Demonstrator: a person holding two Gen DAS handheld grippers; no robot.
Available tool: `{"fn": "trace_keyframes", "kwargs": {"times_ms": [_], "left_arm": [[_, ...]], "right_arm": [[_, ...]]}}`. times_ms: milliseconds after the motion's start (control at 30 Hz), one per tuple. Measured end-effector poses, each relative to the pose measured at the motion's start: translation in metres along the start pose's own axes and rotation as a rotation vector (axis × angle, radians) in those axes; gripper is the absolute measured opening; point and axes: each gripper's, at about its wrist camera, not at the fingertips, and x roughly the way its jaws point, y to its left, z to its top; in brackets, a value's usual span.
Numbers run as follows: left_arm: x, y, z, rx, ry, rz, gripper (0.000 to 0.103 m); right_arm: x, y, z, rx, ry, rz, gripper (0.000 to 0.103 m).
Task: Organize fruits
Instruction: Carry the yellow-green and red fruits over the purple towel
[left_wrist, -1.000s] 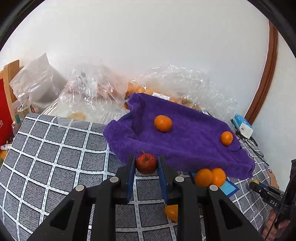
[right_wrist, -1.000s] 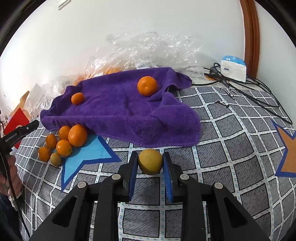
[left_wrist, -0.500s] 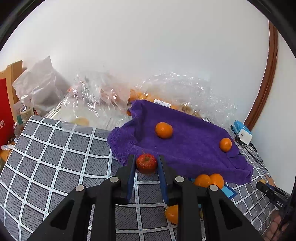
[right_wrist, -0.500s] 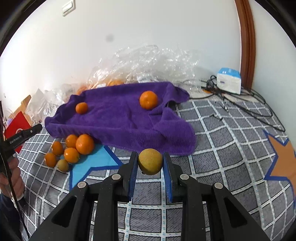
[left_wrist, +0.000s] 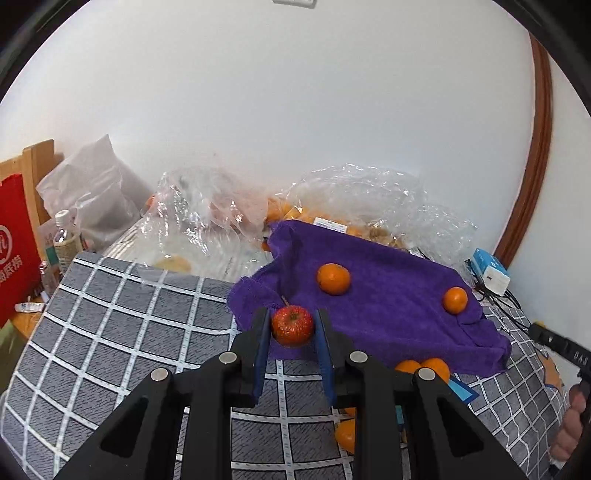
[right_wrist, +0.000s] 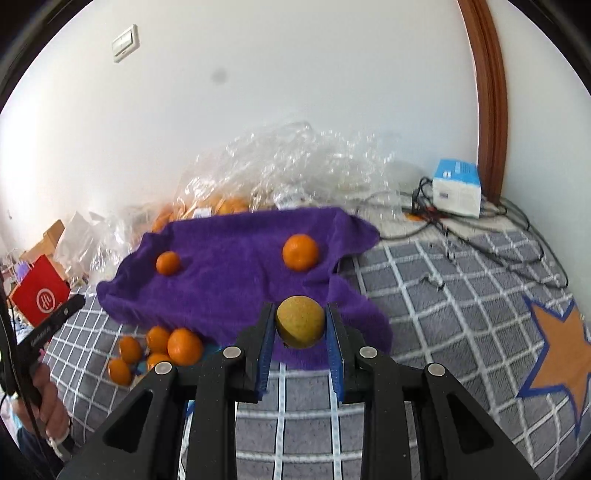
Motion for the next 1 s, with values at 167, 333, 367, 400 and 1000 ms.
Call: {"fn": "trace_keyframes", "kwargs": {"times_ms": [167,333,367,400,1000], "left_arm": [[-0.011,-0.009,0.027,0.014,-0.017,0.004,0.023],[0.000,-0.025,0.055,0.033,-0.025,-0.015,0.023],[0.005,-0.029,0.059,0.034,-0.020,-0.019,0.023],[0.014,-0.032,0.064,0.026,-0.013,-0.028,0.023],[0.103,-0.030,0.030,0.038,0.109,0.039,0.023]], "right_arm": [[0.003,0.005,0.024,-0.025,-0.027,-0.006,0.027],[0.018,0.008,0.046,-0.006,-0.038,0.022,0.027],[0.023,0.010,0.050,-0.008,-0.038,0.019,0.027],[0.028,0.012,0.053,-0.009,-0.035,0.013,0.027],[0.114,0.010,0.026,-0.015,0.100,-0.006,0.027]]}}
